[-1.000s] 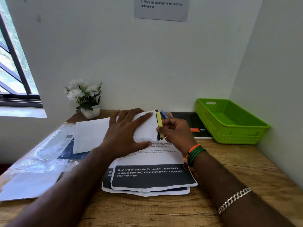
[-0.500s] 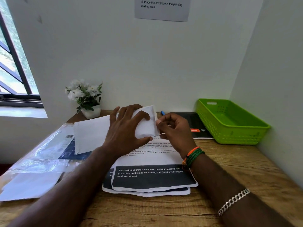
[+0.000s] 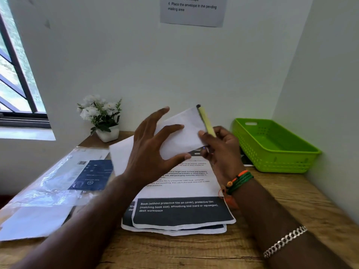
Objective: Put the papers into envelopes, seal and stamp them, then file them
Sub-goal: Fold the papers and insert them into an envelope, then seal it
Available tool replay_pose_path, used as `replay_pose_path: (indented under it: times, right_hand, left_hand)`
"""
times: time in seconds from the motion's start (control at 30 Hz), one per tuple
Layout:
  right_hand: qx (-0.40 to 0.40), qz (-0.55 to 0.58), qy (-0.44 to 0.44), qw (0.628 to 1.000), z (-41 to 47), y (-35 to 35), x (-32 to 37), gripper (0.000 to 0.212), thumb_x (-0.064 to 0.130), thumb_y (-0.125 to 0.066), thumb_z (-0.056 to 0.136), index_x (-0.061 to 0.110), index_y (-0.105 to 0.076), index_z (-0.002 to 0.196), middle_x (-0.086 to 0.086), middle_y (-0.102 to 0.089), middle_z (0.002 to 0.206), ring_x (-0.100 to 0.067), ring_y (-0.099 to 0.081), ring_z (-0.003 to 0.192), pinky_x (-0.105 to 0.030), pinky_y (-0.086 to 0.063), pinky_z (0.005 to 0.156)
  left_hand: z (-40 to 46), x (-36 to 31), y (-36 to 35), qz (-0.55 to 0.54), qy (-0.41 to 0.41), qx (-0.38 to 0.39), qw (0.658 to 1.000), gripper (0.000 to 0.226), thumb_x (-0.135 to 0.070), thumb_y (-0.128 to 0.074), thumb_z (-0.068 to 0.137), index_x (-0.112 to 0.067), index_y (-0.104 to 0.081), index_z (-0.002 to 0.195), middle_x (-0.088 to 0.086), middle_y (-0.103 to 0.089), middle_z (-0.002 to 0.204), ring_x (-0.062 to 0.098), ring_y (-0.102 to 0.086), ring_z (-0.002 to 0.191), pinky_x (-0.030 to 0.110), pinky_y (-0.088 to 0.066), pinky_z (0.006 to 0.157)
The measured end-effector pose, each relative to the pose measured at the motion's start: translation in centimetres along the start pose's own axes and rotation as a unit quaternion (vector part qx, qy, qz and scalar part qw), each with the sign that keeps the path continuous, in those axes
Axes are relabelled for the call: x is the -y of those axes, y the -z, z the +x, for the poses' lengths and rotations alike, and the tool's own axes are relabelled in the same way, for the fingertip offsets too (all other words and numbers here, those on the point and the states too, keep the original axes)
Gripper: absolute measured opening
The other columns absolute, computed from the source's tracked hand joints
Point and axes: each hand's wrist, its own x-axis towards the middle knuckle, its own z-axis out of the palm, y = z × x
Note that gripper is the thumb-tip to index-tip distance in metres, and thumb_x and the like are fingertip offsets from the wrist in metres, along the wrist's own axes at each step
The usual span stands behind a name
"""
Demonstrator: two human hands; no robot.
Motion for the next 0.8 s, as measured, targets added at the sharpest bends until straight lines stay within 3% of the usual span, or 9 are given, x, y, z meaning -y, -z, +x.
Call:
replay_pose_path:
  times: [0.1,0.23,0.33,0.43,0.53,0.63,0.7,0.8]
  right_hand:
    - [-0.087,0.021,0.109,0.990,0.6,0.8,1.8,0.026,0.004,-0.074,0.085,0.018,-0.055,0.074,-0.003,-0.056,0.067,-0.015,-0.046,0.047,-0.023,-0.041,0.044]
    - [-0.161,-0.046,0.304,0.938,0.6,1.5,3.6,0.026,0.003,-0.074,0.085,0.019,-0.055,0.074,0.006,-0.056,0.067,-0.015,-0.050,0.058,-0.030,-0.046,0.048]
    - [-0.119,-0.151,0.439,0.878,-0.5,0.6,3.6,0.023,-0.003,-0.070,0.086,0.013,-0.056,0.078,-0.008,-0.060,0.079,-0.023,-0.054,0.069,-0.039,-0.046,0.058]
    - [-0.023,-0.316,0.533,0.785,-1.7,-0.2,2.5,0.016,-0.010,-0.071,0.080,-0.001,-0.060,0.075,-0.013,-0.062,0.087,-0.025,-0.060,0.078,-0.027,-0.043,0.064]
    - [0.056,-0.404,0.546,0.731,-2.4,-1.1,0.7,0.010,-0.008,-0.072,0.078,-0.001,-0.066,0.078,-0.011,-0.065,0.090,-0.024,-0.062,0.080,-0.030,-0.046,0.066]
    - [0.082,-0.455,0.540,0.703,-2.4,-1.9,-0.7,0.007,-0.003,-0.069,0.081,0.002,-0.069,0.085,-0.010,-0.065,0.095,-0.026,-0.062,0.083,-0.039,-0.049,0.065]
    - [0.094,-0.468,0.526,0.704,-2.3,-2.1,-1.1,0.012,-0.002,-0.068,0.079,0.003,-0.070,0.090,-0.010,-0.064,0.099,-0.025,-0.062,0.089,-0.041,-0.050,0.068]
    - [0.113,-0.463,0.474,0.741,-2.3,-2.1,-1.2,0.026,0.013,-0.072,0.079,0.008,-0.070,0.104,-0.007,-0.063,0.110,-0.022,-0.060,0.103,-0.039,-0.054,0.071]
  left_hand:
    - [0.2,-0.6,0.6,-0.042,0.005,-0.063,0.997,0.047,-0.045,-0.080,0.085,-0.018,-0.071,0.121,0.006,-0.049,0.147,0.021,-0.045,0.137,0.035,-0.037,0.111]
    - [0.4,-1.4,0.8,-0.143,0.018,-0.110,0.983,0.024,-0.022,-0.081,0.088,-0.007,-0.074,0.106,0.005,-0.066,0.108,0.017,-0.065,0.102,0.032,-0.052,0.084]
    - [0.2,-2.8,0.9,-0.271,0.118,-0.105,0.950,0.022,-0.023,-0.081,0.086,-0.008,-0.075,0.101,0.001,-0.075,0.091,0.016,-0.073,0.084,0.029,-0.059,0.076]
    - [0.3,-3.7,1.2,-0.402,0.212,-0.088,0.886,0.028,-0.028,-0.079,0.082,-0.006,-0.076,0.099,0.007,-0.078,0.088,0.022,-0.077,0.081,0.029,-0.061,0.073]
    - [0.3,-3.7,1.4,-0.496,0.267,-0.067,0.823,0.036,-0.038,-0.081,0.083,-0.006,-0.074,0.098,0.014,-0.078,0.089,0.032,-0.077,0.083,0.039,-0.063,0.069]
    - [0.3,-3.4,1.6,-0.517,0.290,-0.068,0.802,0.036,-0.041,-0.079,0.080,-0.009,-0.075,0.096,0.013,-0.076,0.086,0.030,-0.076,0.078,0.036,-0.061,0.064]
    - [0.4,-3.3,1.7,-0.516,0.305,-0.072,0.797,0.031,-0.036,-0.080,0.082,-0.008,-0.074,0.095,0.011,-0.076,0.085,0.028,-0.076,0.077,0.033,-0.059,0.062]
    - [0.5,-2.8,1.8,-0.526,0.340,-0.068,0.777,0.021,-0.026,-0.074,0.085,-0.007,-0.071,0.093,0.010,-0.075,0.084,0.026,-0.075,0.075,0.030,-0.058,0.060]
